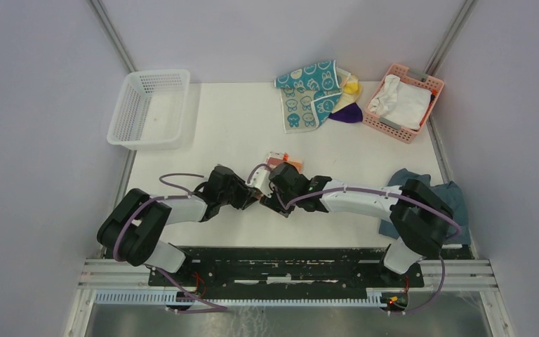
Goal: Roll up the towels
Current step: Roll the towel at the center of the board.
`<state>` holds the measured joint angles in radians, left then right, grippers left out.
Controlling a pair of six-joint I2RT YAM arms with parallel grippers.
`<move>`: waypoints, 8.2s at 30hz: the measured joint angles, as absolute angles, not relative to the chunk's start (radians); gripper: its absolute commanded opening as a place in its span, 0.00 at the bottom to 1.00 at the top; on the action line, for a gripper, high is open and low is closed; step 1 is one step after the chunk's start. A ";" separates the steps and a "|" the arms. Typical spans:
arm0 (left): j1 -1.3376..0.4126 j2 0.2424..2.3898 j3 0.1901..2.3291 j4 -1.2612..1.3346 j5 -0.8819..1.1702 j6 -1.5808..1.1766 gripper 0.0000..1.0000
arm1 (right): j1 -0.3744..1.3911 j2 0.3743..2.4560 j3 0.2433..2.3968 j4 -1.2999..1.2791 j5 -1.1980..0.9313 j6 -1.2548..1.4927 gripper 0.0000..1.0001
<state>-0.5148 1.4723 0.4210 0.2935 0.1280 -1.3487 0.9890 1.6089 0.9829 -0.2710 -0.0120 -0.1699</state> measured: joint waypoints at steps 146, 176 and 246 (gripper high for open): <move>-0.467 1.237 0.381 0.077 0.081 -1.346 0.66 | 0.561 2.027 1.048 -0.040 -1.032 0.245 0.04; -0.480 1.607 0.578 0.241 0.169 -1.252 0.27 | 0.532 2.007 1.177 -0.381 -0.881 0.176 0.36; -0.477 0.987 0.376 -0.086 -0.023 -1.241 0.66 | 0.722 2.028 1.288 -0.345 -0.832 0.146 0.07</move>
<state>-0.4770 0.9867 0.3763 -0.0856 -0.0235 -1.2411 0.7223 2.0285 1.2884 -0.3447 -0.8318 0.1459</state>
